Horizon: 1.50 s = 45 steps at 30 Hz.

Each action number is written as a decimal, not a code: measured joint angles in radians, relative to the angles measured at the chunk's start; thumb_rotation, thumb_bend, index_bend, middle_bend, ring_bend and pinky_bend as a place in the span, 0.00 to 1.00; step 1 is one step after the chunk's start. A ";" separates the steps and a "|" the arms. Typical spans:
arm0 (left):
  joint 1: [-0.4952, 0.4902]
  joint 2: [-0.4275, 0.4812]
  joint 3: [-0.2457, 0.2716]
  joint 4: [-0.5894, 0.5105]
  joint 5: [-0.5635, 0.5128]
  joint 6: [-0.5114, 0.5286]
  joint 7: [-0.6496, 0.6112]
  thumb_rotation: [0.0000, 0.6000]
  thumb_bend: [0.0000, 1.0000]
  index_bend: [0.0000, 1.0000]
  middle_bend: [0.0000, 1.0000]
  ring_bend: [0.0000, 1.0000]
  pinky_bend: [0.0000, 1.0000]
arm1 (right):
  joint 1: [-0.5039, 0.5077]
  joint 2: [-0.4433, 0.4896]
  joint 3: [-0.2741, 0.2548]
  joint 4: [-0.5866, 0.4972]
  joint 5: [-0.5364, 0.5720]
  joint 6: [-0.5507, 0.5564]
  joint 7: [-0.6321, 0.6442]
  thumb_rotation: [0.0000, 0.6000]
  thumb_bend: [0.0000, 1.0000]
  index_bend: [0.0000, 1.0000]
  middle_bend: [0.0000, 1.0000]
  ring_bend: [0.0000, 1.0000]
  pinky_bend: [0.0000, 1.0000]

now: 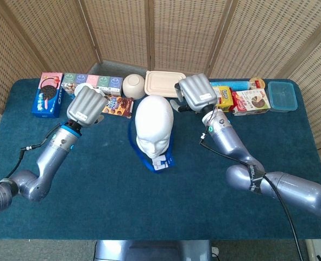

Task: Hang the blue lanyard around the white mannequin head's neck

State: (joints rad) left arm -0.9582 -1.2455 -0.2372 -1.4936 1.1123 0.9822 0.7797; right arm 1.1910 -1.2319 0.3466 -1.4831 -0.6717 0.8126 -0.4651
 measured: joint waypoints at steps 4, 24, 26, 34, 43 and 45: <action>-0.003 0.001 0.006 -0.006 -0.021 -0.003 0.014 0.82 0.11 0.62 1.00 1.00 0.94 | 0.012 0.000 -0.007 0.002 0.018 -0.002 -0.009 0.54 0.42 0.62 1.00 1.00 1.00; 0.096 0.078 0.007 -0.144 -0.024 0.128 -0.115 0.13 0.08 0.49 0.78 0.71 0.76 | -0.078 0.060 0.024 -0.136 -0.049 0.144 0.097 0.51 0.39 0.61 0.91 1.00 1.00; 0.120 0.095 0.008 -0.180 -0.021 0.150 -0.141 0.08 0.07 0.49 0.75 0.68 0.73 | -0.100 0.075 0.027 -0.170 -0.067 0.163 0.117 0.51 0.39 0.61 0.88 1.00 1.00; 0.259 0.191 0.031 -0.344 0.004 0.247 -0.288 0.00 0.07 0.47 0.69 0.62 0.63 | -0.235 0.150 0.023 -0.339 -0.200 0.275 0.221 0.51 0.38 0.61 0.78 0.91 0.90; 0.422 0.282 0.105 -0.442 0.092 0.340 -0.435 0.00 0.07 0.46 0.64 0.56 0.56 | -0.380 0.211 -0.039 -0.455 -0.372 0.376 0.268 0.52 0.38 0.61 0.71 0.81 0.82; 0.461 0.293 0.129 -0.450 0.127 0.365 -0.457 0.00 0.07 0.45 0.64 0.54 0.54 | -0.412 0.220 -0.059 -0.467 -0.401 0.398 0.270 0.51 0.38 0.61 0.70 0.79 0.81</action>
State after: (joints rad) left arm -0.4976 -0.9521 -0.1079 -1.9434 1.2388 1.3477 0.3224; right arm 0.7791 -1.0123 0.2875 -1.9501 -1.0725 1.2101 -0.1955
